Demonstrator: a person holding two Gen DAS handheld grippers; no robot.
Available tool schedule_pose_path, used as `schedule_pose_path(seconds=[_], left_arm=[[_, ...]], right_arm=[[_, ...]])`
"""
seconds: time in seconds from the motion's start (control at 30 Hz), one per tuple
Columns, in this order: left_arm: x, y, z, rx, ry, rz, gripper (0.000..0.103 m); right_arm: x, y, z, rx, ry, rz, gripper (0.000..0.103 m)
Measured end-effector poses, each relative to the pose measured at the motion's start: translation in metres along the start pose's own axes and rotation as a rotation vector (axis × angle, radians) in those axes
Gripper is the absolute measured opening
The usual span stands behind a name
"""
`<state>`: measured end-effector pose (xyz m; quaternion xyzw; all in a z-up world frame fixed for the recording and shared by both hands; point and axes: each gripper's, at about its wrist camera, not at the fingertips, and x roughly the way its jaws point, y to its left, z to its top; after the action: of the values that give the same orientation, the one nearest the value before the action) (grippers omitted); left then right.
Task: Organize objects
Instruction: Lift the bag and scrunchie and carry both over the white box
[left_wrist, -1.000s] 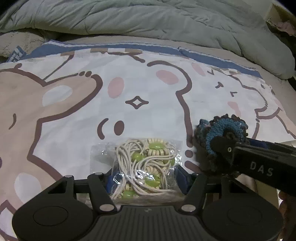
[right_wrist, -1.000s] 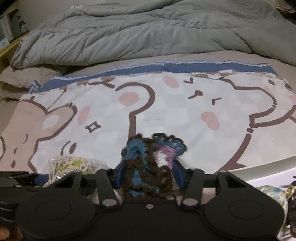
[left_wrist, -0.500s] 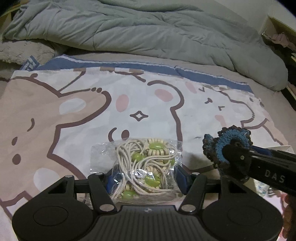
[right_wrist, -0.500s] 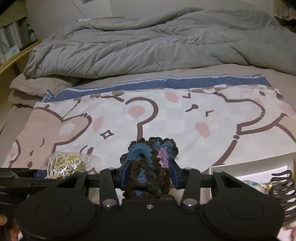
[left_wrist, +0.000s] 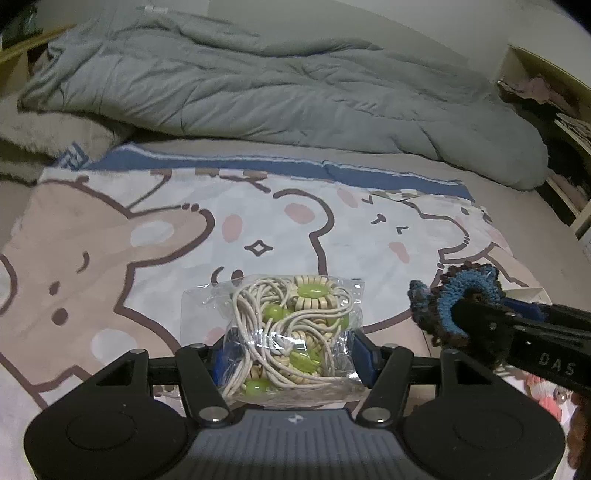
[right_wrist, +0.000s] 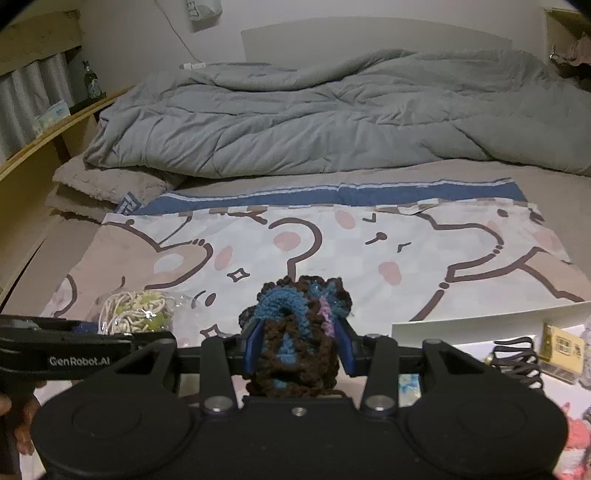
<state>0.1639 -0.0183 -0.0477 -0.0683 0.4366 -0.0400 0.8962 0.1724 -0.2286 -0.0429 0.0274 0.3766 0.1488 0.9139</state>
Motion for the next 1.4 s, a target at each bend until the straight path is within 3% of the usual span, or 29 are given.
schedule_pose_path(seconds=[0.47,0.93,1.2,1.4], left_arm=[[-0.049,-0.013,-0.016,0.069,-0.068,0.004,0.062],[-0.066,-0.033,-0.027,0.109,-0.094,-0.044,0.062],[-0.06,-0.079,-0.035,0.288,-0.107,-0.194,0.062],[-0.049,-0.127,-0.043,0.52,-0.126,-0.302,0.062]], right_arm=[[-0.058,-0.002,-0.017,-0.039,-0.058,-0.021,0.042],[-0.096,-0.022,-0.03,-0.022,-0.105,-0.022,0.042],[-0.113,-0.063,-0.036,0.025,-0.121,-0.051,0.042],[-0.115,-0.096,-0.044,0.075,-0.11,-0.089,0.042]])
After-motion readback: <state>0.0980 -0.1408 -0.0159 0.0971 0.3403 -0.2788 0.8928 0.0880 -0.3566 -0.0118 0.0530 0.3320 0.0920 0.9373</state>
